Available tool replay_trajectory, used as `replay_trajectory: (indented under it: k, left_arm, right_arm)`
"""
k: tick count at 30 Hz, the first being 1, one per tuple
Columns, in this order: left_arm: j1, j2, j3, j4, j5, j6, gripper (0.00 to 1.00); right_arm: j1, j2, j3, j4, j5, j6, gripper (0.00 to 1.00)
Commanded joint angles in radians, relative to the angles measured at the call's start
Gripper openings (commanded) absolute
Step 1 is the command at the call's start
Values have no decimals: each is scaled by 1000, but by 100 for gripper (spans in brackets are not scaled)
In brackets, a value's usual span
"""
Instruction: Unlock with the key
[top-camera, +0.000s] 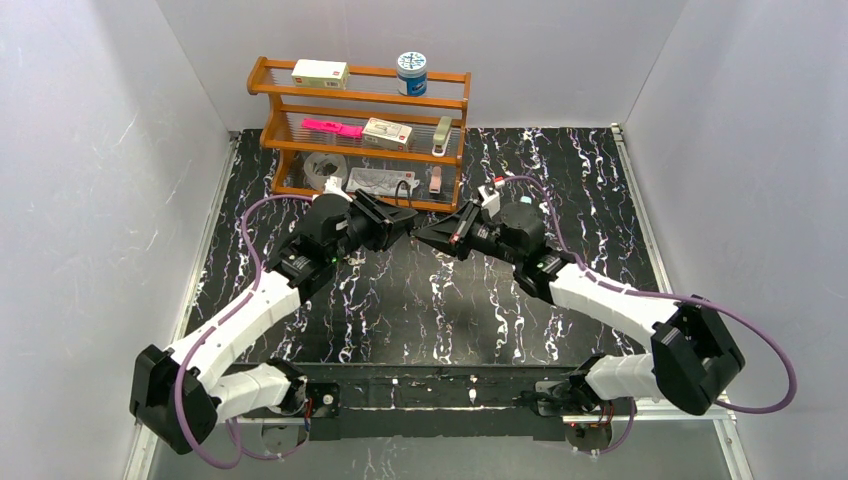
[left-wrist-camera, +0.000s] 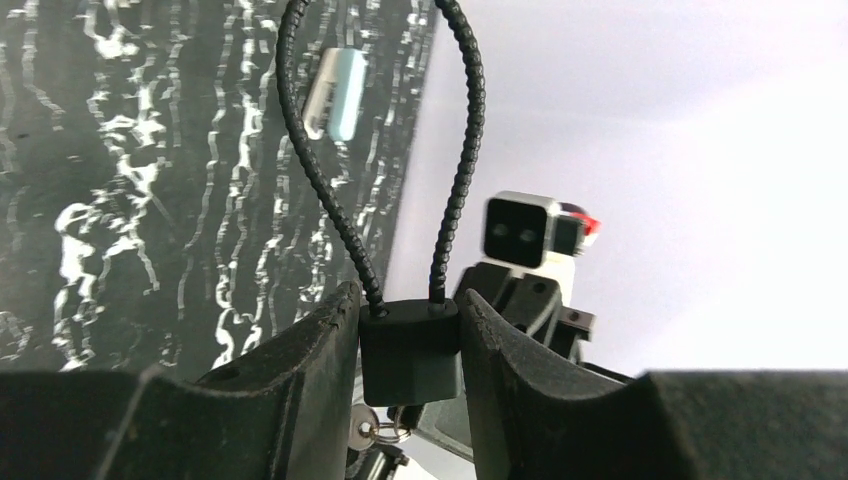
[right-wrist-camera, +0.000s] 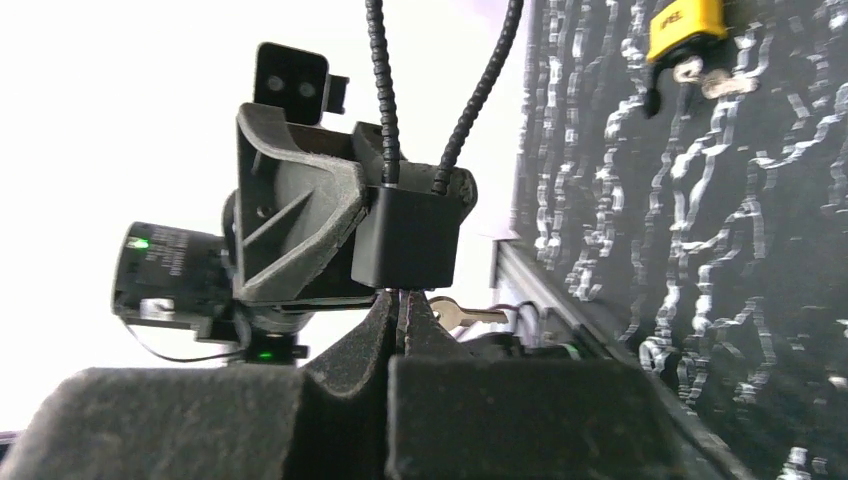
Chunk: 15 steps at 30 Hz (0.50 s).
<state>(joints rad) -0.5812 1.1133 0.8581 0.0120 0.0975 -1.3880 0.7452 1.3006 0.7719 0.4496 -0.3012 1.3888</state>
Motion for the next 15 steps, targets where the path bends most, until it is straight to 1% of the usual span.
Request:
replay_trajectory:
  k: [1, 5, 9, 15]
  left_arm:
    - [-45, -62, -10, 223, 129, -67, 14]
    - [-45, -85, -25, 254, 103, -67, 14]
    - [-45, -93, -51, 328, 84, -99, 14]
    - [-45, -72, -86, 466, 95, -208, 13]
  right_arm:
    - [19, -34, -66, 206, -3, 211, 1]
    - [19, -50, -138, 294, 10, 345, 1]
    - [20, -52, -209, 450, 38, 462, 1]
    - [19, -27, -222, 594, 95, 521, 1]
